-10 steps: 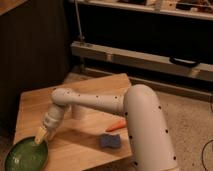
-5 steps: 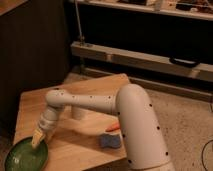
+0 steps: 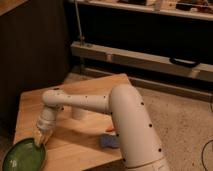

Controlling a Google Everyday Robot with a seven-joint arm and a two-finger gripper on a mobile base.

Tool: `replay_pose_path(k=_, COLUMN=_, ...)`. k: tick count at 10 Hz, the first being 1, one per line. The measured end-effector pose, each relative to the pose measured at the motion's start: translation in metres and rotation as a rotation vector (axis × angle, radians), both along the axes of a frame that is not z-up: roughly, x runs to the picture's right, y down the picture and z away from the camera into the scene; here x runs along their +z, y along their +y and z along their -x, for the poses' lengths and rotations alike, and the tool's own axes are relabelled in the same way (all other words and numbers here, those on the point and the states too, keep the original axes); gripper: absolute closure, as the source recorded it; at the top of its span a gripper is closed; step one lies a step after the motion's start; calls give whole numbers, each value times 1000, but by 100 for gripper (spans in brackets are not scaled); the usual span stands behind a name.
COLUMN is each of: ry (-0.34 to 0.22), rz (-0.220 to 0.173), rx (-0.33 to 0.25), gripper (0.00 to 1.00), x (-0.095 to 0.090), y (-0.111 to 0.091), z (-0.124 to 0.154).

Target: Pick up the ceramic bowl

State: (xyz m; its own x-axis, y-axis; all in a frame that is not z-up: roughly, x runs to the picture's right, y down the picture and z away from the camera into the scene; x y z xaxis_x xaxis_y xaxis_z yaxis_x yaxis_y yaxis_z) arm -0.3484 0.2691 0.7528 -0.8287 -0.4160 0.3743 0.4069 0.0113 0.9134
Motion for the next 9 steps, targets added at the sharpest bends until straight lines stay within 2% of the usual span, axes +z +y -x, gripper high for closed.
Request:
replay_pose_path(k=2, ry=-2, rz=10, rx=8, gripper=100, x=-1, y=-7, z=0)
replay_pose_path(k=5, ry=-41, rz=13, rx=75, gripper=100, x=-22, y=-50, z=-20)
replay_pose_path(k=7, ry=-99, rz=7, rx=116, gripper=100, x=-55, y=-82, z=-31)
replay_pose_path(k=9, ry=-173, rz=-23, rx=126, gripper=100, x=-98, y=-109, z=-30)
